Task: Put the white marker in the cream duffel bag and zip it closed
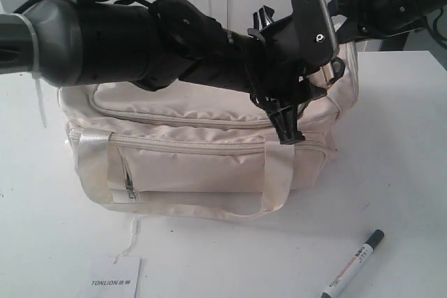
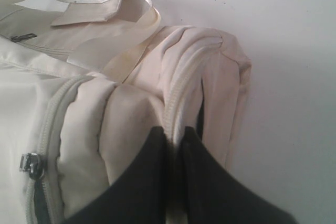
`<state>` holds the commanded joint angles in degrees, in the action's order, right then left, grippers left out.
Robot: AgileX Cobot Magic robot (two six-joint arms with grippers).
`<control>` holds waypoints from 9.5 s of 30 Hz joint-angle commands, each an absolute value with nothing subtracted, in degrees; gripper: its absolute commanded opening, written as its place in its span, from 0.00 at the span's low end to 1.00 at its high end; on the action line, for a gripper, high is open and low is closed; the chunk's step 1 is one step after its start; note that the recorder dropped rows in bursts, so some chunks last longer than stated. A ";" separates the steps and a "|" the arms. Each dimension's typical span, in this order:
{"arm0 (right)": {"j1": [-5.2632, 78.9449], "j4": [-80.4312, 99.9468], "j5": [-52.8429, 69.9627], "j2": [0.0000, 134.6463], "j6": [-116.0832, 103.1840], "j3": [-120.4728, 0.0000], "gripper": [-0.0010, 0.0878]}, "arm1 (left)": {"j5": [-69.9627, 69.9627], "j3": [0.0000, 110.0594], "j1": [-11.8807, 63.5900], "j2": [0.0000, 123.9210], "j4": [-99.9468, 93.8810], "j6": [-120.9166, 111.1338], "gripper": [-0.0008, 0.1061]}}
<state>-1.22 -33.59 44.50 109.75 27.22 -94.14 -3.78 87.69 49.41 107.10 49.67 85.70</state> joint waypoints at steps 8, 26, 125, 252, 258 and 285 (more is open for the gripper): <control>-1.22 -33.59 44.50 109.75 27.22 -94.14 0.01 | -4.49 90.72 49.78 110.56 49.67 85.70 0.41; -1.22 -33.59 44.50 109.75 27.22 -94.14 0.01 | 1.94 90.72 49.50 110.66 48.79 87.11 0.41; -1.22 -33.59 44.50 109.75 27.22 -94.14 0.01 | 1.91 100.02 49.26 123.92 50.57 97.49 0.40; -1.09 -36.40 59.01 100.78 24.15 -93.95 0.69 | -23.43 95.82 49.13 106.74 29.25 65.36 0.01; 1.26 -36.44 61.68 101.51 22.68 -93.72 0.65 | -23.55 95.82 49.13 106.74 29.25 62.71 0.01; 4.65 -36.19 56.22 107.82 22.28 -93.72 0.01 | -20.96 95.82 49.26 106.08 30.82 62.58 0.01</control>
